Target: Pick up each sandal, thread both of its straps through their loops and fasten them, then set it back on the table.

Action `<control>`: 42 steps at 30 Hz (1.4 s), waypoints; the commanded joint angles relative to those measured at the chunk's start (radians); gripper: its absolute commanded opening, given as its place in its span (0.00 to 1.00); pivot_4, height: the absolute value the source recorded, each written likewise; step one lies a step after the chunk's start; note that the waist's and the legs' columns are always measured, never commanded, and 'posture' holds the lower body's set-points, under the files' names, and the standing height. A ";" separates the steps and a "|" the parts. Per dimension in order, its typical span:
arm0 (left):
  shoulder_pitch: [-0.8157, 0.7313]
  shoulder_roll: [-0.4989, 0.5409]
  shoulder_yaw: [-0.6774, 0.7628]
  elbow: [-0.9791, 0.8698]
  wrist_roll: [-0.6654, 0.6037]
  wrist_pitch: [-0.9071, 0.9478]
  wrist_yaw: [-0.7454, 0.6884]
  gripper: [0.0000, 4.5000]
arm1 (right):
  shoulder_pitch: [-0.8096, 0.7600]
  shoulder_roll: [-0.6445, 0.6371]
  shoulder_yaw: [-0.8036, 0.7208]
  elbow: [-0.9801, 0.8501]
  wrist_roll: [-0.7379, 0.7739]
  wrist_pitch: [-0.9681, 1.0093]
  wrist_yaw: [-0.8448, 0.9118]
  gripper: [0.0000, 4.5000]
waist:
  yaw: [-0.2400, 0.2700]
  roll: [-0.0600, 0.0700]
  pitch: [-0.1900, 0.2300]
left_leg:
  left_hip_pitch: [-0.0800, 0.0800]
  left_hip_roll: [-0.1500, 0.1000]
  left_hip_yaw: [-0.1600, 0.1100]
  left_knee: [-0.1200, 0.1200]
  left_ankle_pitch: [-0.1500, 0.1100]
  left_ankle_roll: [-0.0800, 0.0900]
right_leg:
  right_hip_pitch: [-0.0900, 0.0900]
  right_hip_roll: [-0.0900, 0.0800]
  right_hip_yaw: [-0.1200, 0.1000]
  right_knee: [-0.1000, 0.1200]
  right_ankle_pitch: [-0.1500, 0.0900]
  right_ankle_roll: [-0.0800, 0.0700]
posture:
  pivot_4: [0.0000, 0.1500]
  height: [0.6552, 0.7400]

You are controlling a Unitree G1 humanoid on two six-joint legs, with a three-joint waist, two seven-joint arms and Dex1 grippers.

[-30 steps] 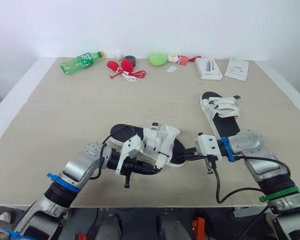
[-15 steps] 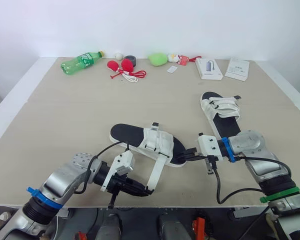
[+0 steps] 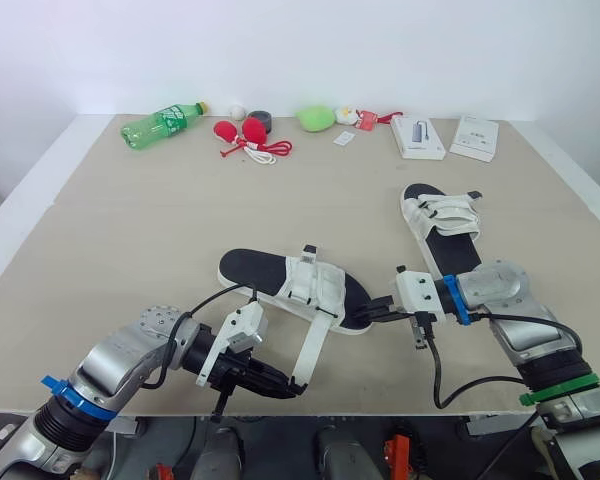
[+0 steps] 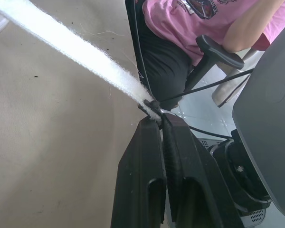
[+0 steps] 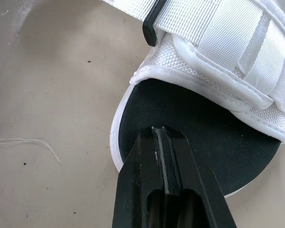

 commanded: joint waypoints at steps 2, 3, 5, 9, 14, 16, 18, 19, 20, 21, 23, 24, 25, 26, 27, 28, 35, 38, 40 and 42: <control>0.006 0.015 0.000 -0.042 -0.042 0.012 -0.037 0.02 | 0.023 -0.023 0.039 0.049 -0.066 0.013 0.016 0.00 | 0.000 0.000 0.000 | 0.000 0.000 0.000 0.000 0.000 0.000 | 0.000 0.000 0.000 0.000 0.000 0.000 | 1.00 1.00; 0.006 0.017 -0.001 -0.042 -0.047 0.015 -0.041 0.02 | 0.022 -0.022 0.040 0.051 -0.067 0.013 0.016 0.00 | 0.000 0.000 0.000 | 0.000 0.000 0.000 0.000 0.000 0.000 | 0.000 0.000 0.000 0.000 0.000 0.000 | 1.00 1.00; 0.005 0.017 -0.001 -0.039 -0.043 0.011 -0.040 0.02 | 0.020 -0.022 0.040 0.053 -0.068 0.012 0.016 0.00 | 0.000 0.000 0.000 | 0.000 0.000 0.000 0.000 0.000 0.000 | 0.000 0.000 0.000 0.000 0.000 0.000 | 1.00 1.00; -0.009 0.033 -0.015 -0.021 0.008 0.001 -0.020 0.02 | 0.016 -0.021 0.042 0.060 -0.069 0.009 0.016 0.00 | 0.000 0.000 0.000 | 0.000 0.000 0.000 0.000 0.000 0.000 | 0.000 0.000 0.000 0.000 0.000 0.000 | 1.00 1.00; -0.039 0.054 -0.032 0.003 0.054 -0.057 -0.062 0.38 | 0.013 -0.020 0.043 0.067 -0.070 0.007 0.018 0.00 | 0.001 0.000 0.000 | 0.000 0.000 0.000 0.000 0.000 0.000 | 0.000 0.000 0.000 0.000 0.000 0.000 | 1.00 1.00; -0.051 0.118 -0.058 0.017 0.147 -0.200 -0.132 0.59 | 0.012 -0.021 0.043 0.069 -0.070 0.006 0.019 0.00 | 0.001 0.000 0.000 | 0.000 0.000 0.000 0.000 0.000 0.000 | 0.000 0.000 0.000 0.000 0.000 0.000 | 1.00 1.00; -0.067 0.174 -0.080 0.067 0.269 -0.409 -0.186 0.76 | 0.010 -0.022 0.044 0.072 -0.069 0.005 0.021 0.00 | 0.001 0.000 0.000 | 0.000 0.000 0.000 0.000 0.000 0.000 | 0.000 0.000 0.000 0.000 0.000 0.000 | 1.00 1.00; -0.084 0.187 -0.084 0.116 0.336 -0.555 -0.194 0.86 | 0.009 -0.023 0.045 0.074 -0.068 0.004 0.022 0.00 | 0.001 0.000 0.000 | 0.000 0.000 0.000 0.000 0.000 0.000 | 0.000 0.000 0.000 0.000 0.000 0.000 | 1.00 1.00; -0.107 0.185 -0.077 0.165 0.375 -0.675 -0.198 0.86 | 0.009 -0.024 0.045 0.076 -0.068 0.002 0.023 0.00 | 0.006 0.000 0.000 | 0.001 0.000 0.001 0.000 0.000 0.000 | 0.000 0.000 0.000 0.000 0.000 -0.001 | 1.00 1.00; -0.139 0.166 -0.058 0.215 0.388 -0.777 -0.197 0.86 | 0.008 -0.025 0.046 0.079 -0.069 -0.001 0.025 0.00 | 0.014 0.000 -0.001 | 0.001 0.000 0.001 0.000 0.000 0.000 | 0.000 -0.001 0.000 0.000 0.000 -0.001 | 1.00 1.00; -0.198 0.133 -0.032 0.296 0.402 -0.930 -0.198 0.86 | 0.006 -0.026 0.047 0.084 -0.070 -0.004 0.028 0.00 | 0.019 -0.001 -0.001 | 0.000 0.000 0.003 0.000 0.000 0.000 | -0.001 -0.002 0.000 -0.001 0.000 -0.002 | 1.00 1.00; -0.249 0.112 -0.023 0.352 0.422 -1.039 -0.194 0.86 | 0.004 -0.024 0.048 0.087 -0.070 -0.006 0.029 0.00 | 0.019 -0.002 -0.002 | 0.000 0.000 0.005 0.000 0.000 0.000 | -0.001 -0.003 0.001 -0.001 0.001 -0.002 | 1.00 1.00; -0.300 0.085 -0.019 0.413 0.453 -1.189 -0.177 0.86 | 0.000 -0.022 0.049 0.090 -0.070 -0.007 0.030 0.00 | 0.022 -0.002 -0.002 | 0.000 0.000 0.006 0.000 0.000 0.000 | -0.001 -0.004 0.001 -0.001 0.001 -0.002 | 1.00 1.00; -0.335 0.064 -0.018 0.464 0.473 -1.300 -0.165 0.86 | -0.002 -0.020 0.050 0.093 -0.071 -0.008 0.031 0.00 | 0.022 -0.004 -0.003 | 0.000 0.000 0.006 0.001 0.000 0.000 | -0.001 -0.004 0.001 -0.001 0.001 -0.002 | 1.00 1.00; -0.361 0.042 -0.017 0.507 0.484 -1.401 -0.151 0.86 | -0.004 -0.018 0.051 0.096 -0.072 -0.010 0.031 0.00 | 0.022 -0.005 -0.003 | -0.002 0.001 0.008 0.001 0.001 0.001 | -0.002 -0.004 0.001 -0.001 0.001 -0.002 | 1.00 1.00; -0.376 0.019 -0.018 0.538 0.484 -1.480 -0.137 0.86 | -0.006 -0.017 0.052 0.098 -0.073 -0.011 0.031 0.00 | 0.022 -0.005 -0.004 | -0.002 0.002 0.010 0.001 0.001 0.001 | -0.002 -0.004 0.001 -0.001 0.001 -0.003 | 1.00 1.00; -0.424 -0.086 -0.078 0.663 0.516 -1.936 -0.019 0.86 | -0.005 -0.020 0.055 0.103 -0.075 -0.017 0.035 0.00 | 0.020 -0.003 -0.005 | -0.001 0.002 0.012 0.000 -0.001 0.002 | -0.002 -0.003 0.004 -0.001 0.003 -0.003 | 1.00 1.00; -0.440 -0.110 -0.106 0.694 0.566 -1.999 0.038 0.86 | -0.006 -0.021 0.055 0.105 -0.075 -0.017 0.033 0.00 | 0.020 -0.003 -0.005 | -0.001 0.002 0.012 0.001 0.000 0.003 | -0.001 -0.002 0.005 -0.001 0.004 0.000 | 1.00 1.00; -0.451 -0.126 -0.123 0.709 0.595 -2.013 0.072 0.86 | -0.007 -0.020 0.056 0.103 -0.076 -0.015 0.031 0.00 | 0.020 -0.003 -0.005 | -0.001 0.001 0.012 0.002 0.001 0.004 | 0.000 -0.002 0.007 -0.001 0.005 0.002 | 1.00 1.00; -0.463 -0.137 -0.138 0.720 0.622 -2.013 0.104 0.86 | -0.008 -0.018 0.056 0.098 -0.075 -0.009 0.029 0.00 | 0.020 -0.003 -0.005 | -0.001 0.001 0.012 0.002 0.001 0.005 | 0.000 -0.002 0.008 -0.001 0.005 0.002 | 1.00 1.00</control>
